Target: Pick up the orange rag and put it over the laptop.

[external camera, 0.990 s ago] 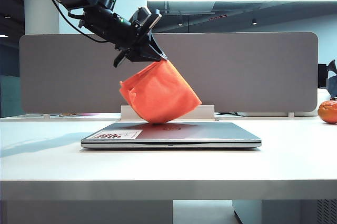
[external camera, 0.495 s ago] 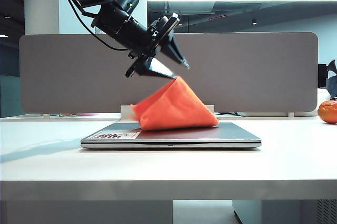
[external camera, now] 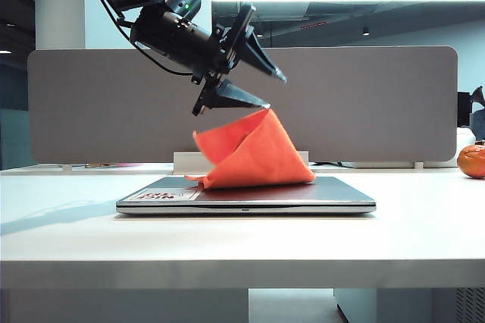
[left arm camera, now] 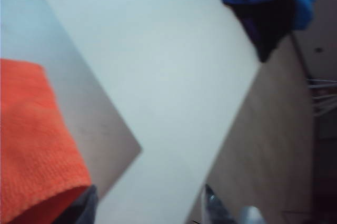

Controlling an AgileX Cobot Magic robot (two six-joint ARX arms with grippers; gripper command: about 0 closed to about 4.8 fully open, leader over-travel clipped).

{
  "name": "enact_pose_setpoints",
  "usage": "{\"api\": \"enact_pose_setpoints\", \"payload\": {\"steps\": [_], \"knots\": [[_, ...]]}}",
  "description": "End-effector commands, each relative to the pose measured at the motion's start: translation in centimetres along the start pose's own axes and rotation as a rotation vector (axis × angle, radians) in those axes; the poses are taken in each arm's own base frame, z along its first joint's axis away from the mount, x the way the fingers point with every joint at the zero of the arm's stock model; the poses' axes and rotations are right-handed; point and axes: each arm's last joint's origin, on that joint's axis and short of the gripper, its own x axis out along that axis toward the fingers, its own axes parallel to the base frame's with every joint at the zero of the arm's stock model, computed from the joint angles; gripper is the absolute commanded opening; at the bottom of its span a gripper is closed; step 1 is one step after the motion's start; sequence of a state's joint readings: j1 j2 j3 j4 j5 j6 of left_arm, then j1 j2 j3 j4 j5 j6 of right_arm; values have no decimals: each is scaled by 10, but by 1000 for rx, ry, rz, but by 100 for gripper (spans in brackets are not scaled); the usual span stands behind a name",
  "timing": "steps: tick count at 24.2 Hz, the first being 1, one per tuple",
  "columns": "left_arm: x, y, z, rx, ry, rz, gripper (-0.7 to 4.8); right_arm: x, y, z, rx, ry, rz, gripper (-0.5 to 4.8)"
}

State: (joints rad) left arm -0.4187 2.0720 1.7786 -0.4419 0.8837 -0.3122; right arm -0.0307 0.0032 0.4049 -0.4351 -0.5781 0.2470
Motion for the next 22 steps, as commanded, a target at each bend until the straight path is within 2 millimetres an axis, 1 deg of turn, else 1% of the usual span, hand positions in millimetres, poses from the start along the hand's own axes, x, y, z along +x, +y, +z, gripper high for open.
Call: {"api": "enact_pose_setpoints", "payload": {"steps": [1,4,5,6,10,12,13,14,20,22], "knots": [[-2,-6,0,-40,30,-87,245,-1,1,2,-5,-13,4,-5],[-2,-5,-4,-76,59,-92,242,-1,1,2,-5,-13,4,-5],[-2,-3,-5,-94,63,-59,241,-1,1,2,-5,-13,4,-5],[-3,0,-7,-114,58,25,241,-1,1,2,-5,-13,4,-5],[-4,7,-15,-98,75,231,242,-1,1,2,-5,-13,4,-5],[-4,10,-19,-85,101,328,242,-1,1,2,-5,-13,4,-5],[-6,12,-24,-100,134,398,242,-1,1,2,-5,-13,4,-5],[-7,13,-28,-129,167,429,242,-1,1,2,-5,-13,4,-5],[-9,13,-35,-179,224,441,239,-1,1,2,-5,-13,4,-5],[-10,12,-36,-185,231,443,218,-1,1,2,-5,-13,4,-5]]}}
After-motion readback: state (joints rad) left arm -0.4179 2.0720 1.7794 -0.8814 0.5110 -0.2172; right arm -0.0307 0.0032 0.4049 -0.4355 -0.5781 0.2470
